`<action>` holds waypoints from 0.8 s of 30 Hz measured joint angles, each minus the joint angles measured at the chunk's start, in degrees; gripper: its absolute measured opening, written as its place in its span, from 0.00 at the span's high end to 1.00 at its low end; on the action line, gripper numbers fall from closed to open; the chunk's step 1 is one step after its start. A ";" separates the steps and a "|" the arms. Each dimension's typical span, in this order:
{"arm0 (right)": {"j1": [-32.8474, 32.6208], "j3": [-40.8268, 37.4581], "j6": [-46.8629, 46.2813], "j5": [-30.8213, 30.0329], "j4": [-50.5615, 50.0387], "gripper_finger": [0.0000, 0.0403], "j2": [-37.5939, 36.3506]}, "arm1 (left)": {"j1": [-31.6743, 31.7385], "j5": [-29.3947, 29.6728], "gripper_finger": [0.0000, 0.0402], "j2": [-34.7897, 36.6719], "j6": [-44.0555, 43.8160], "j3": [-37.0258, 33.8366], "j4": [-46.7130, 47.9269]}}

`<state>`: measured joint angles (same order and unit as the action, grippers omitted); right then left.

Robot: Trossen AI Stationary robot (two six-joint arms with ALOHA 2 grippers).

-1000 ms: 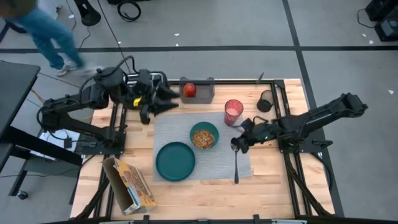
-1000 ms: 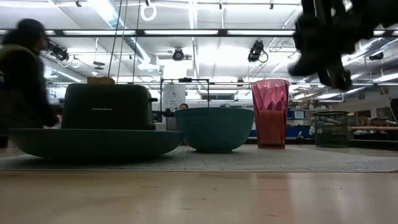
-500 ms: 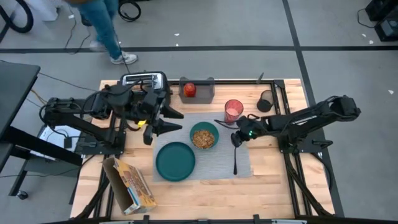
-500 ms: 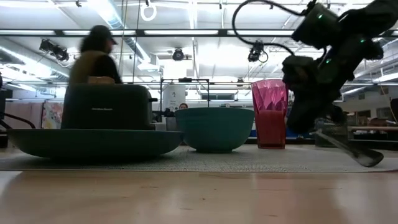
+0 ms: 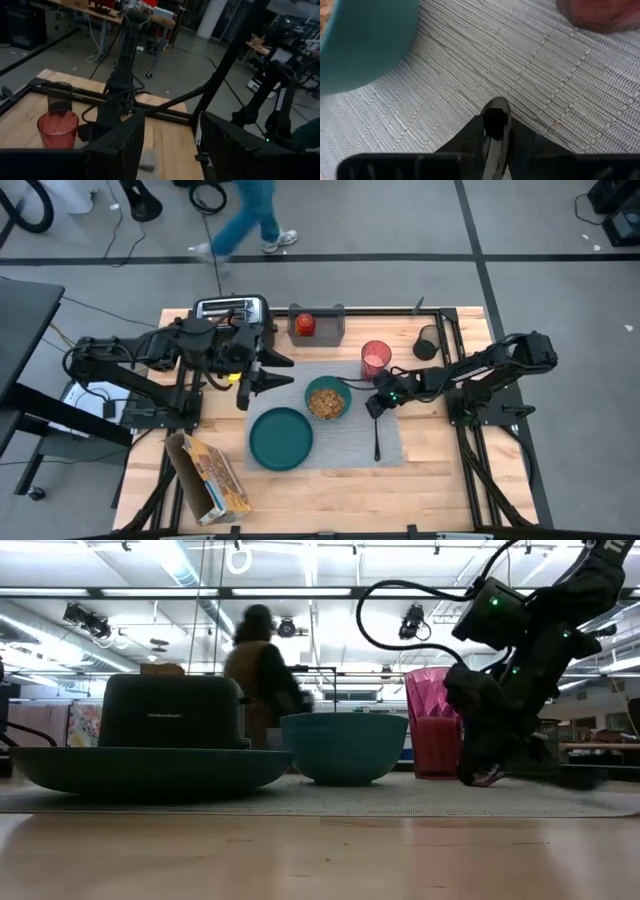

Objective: Arrange a breakfast setting
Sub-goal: Put the black spoon on the bottom right of the placemat, then put the apple on the top left of the placemat

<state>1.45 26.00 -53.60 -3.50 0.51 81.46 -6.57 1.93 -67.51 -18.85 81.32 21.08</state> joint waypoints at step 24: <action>-3.80 0.00 1.13 -1.02 -14.14 0.68 -19.11 | 0.98 11.69 0.50 -1.37 -4.55 0.00 13.79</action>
<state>-2.35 26.00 -52.48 -4.52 -13.62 62.35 -5.58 13.62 -68.88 -23.40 81.32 34.87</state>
